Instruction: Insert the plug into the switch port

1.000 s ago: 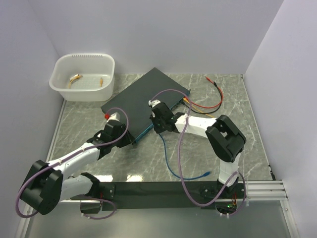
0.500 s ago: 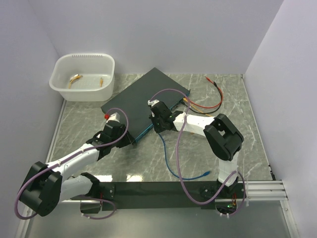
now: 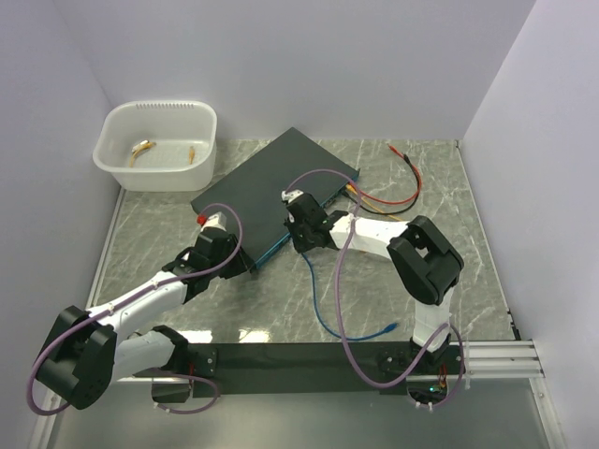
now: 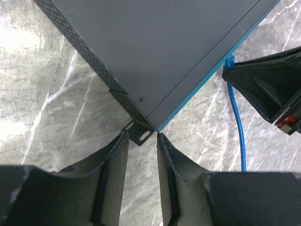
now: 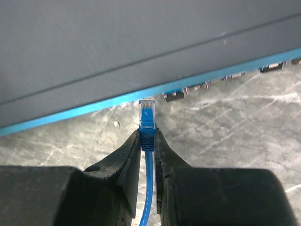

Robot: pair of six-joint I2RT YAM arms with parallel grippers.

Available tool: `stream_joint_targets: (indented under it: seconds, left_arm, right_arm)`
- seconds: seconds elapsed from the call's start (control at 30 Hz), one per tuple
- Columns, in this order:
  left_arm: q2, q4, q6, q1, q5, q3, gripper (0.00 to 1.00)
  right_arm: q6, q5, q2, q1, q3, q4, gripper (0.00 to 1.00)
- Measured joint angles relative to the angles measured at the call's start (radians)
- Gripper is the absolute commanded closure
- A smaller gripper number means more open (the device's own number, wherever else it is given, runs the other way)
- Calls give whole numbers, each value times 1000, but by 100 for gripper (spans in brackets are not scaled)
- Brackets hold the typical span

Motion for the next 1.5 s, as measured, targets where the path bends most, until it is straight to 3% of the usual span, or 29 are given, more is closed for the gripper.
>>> stream_joint_targets:
  seconds: [0.43, 1.5]
  left_arm:
    - [0, 2, 2, 0, 0, -2, 64]
    - [7, 14, 25, 0, -2, -4, 61]
  right_arm:
    - [4, -6, -10, 0, -24, -3, 100]
    - [-93, -11, 79, 0, 121, -97, 100]
